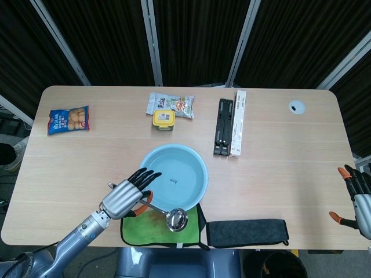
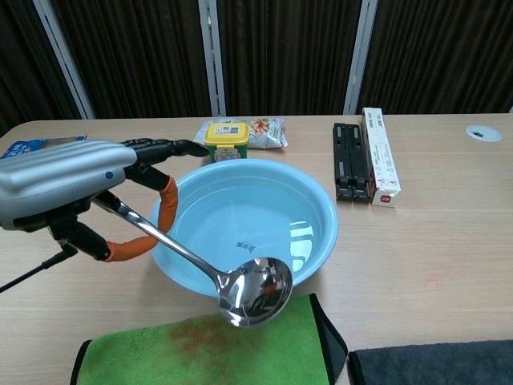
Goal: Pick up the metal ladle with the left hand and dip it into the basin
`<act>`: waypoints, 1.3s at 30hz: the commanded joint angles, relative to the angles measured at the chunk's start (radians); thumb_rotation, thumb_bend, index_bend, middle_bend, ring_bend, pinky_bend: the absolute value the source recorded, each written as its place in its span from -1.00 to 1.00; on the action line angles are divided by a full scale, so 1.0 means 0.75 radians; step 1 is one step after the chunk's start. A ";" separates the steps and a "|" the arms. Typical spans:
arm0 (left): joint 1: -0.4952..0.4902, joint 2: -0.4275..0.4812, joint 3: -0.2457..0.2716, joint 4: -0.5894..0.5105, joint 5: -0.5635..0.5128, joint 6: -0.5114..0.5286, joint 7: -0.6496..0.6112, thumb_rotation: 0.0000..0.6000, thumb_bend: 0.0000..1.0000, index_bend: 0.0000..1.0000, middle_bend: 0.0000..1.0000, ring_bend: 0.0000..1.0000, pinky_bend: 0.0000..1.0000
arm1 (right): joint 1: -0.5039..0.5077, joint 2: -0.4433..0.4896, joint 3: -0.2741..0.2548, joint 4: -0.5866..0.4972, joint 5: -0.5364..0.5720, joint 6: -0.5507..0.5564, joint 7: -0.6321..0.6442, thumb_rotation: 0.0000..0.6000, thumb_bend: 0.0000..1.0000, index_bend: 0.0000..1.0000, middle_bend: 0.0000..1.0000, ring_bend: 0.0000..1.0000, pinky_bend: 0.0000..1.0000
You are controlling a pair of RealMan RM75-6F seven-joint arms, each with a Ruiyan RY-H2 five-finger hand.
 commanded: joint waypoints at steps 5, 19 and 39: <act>0.003 0.002 -0.065 0.059 -0.073 0.049 0.047 1.00 -0.21 0.16 -1.00 -1.00 -1.00 | 0.002 0.002 -0.011 -0.005 -0.027 0.002 0.015 1.00 -1.00 -1.00 -1.00 -1.00 -1.00; -0.119 -0.171 -0.177 0.365 -0.251 -0.061 0.048 1.00 -0.21 0.17 -1.00 -1.00 -1.00 | -0.003 -0.010 0.003 -0.003 -0.004 0.019 -0.024 1.00 -1.00 -1.00 -1.00 -1.00 -1.00; -0.254 -0.371 -0.210 0.617 -0.337 -0.144 0.131 1.00 -0.19 0.18 -1.00 -1.00 -1.00 | -0.029 0.004 0.012 0.010 -0.017 0.077 0.023 1.00 -1.00 -1.00 -1.00 -1.00 -1.00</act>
